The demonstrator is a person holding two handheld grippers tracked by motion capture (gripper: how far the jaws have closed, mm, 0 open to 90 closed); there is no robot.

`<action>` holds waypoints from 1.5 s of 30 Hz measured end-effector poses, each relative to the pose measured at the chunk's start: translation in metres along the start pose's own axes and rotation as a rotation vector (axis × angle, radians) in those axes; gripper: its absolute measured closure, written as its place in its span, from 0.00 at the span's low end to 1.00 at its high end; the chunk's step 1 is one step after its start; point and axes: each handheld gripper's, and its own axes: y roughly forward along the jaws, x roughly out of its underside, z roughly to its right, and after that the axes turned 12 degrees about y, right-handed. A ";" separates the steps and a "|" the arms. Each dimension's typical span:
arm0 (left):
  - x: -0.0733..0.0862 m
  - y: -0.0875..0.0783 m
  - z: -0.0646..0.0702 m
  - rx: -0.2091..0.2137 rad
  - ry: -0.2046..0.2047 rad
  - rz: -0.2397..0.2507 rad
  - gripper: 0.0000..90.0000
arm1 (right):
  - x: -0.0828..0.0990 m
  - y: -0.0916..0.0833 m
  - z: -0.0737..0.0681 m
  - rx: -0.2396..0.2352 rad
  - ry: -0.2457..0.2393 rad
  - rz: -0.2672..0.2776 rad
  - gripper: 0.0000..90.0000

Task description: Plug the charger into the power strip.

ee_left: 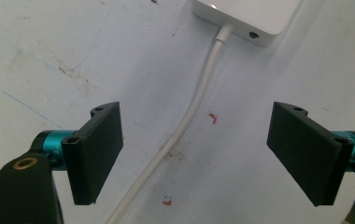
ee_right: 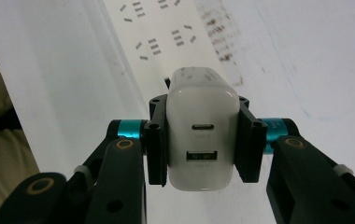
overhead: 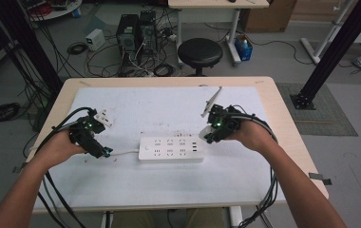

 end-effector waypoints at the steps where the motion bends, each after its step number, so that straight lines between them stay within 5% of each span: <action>1: 0.001 0.001 0.000 0.000 -0.002 0.002 0.20 | -0.005 0.004 -0.001 -0.006 -0.018 -0.002 0.69; 12: 0.004 0.006 -0.001 -0.001 0.007 0.006 0.21 | -0.056 0.054 -0.014 -0.009 -0.188 -0.124 0.69; 25: 0.006 0.013 -0.003 0.007 0.003 0.019 0.21 | -0.071 0.081 -0.018 -0.007 -0.288 -0.208 0.69; 30: 0.009 0.014 -0.004 0.007 -0.007 0.020 0.20 | -0.074 0.085 -0.025 0.004 -0.404 -0.235 0.69; 33: 0.009 0.014 -0.004 0.009 -0.007 0.022 0.21 | -0.076 0.087 -0.025 0.006 -0.319 -0.226 0.69; 45: 0.013 0.014 -0.002 0.004 -0.017 0.015 0.21 | -0.079 0.094 -0.030 0.036 -0.315 -0.285 0.70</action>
